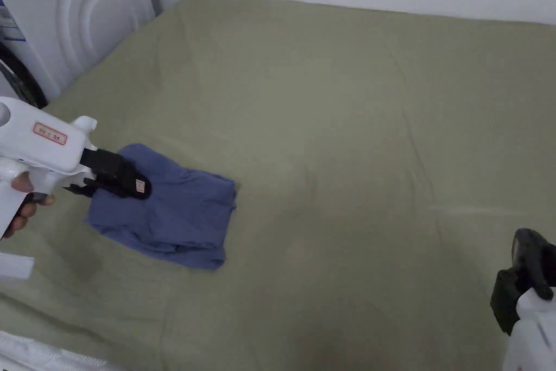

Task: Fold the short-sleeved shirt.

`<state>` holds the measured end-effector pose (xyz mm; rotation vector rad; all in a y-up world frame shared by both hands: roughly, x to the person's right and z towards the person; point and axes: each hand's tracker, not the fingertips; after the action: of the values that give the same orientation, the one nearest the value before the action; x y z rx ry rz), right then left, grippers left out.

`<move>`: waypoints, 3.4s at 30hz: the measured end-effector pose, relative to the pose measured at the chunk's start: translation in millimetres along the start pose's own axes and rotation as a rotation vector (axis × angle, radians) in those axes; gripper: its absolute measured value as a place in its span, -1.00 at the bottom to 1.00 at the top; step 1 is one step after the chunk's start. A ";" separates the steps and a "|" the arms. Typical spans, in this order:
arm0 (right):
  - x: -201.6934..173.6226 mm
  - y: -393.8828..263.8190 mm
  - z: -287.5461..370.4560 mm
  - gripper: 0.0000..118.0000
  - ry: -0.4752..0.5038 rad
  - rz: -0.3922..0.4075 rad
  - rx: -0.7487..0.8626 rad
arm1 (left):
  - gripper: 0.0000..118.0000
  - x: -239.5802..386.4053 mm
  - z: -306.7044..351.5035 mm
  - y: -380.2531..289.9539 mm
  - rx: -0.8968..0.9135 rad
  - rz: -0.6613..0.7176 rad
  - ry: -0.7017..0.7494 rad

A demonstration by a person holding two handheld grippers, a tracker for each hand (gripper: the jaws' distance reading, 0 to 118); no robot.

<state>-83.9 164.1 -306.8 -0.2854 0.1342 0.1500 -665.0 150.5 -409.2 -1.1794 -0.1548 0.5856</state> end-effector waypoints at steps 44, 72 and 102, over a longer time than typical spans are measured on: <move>212.8 12.0 110.2 -1.00 -0.153 -0.092 0.044 | -0.99 479.3 -92.1 -265.8 0.625 -0.433 -0.170; 195.2 31.7 100.4 -0.92 -0.122 -0.089 0.124 | -0.42 478.3 -60.4 -294.5 1.022 -0.530 0.269; 199.3 50.5 96.8 1.00 -0.106 -0.100 0.147 | 1.00 503.6 -47.2 -276.2 0.880 -0.449 0.288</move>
<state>113.7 265.5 -258.9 -0.1364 0.0251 0.0554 -125.0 297.3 -271.4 -0.3355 0.0861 0.0446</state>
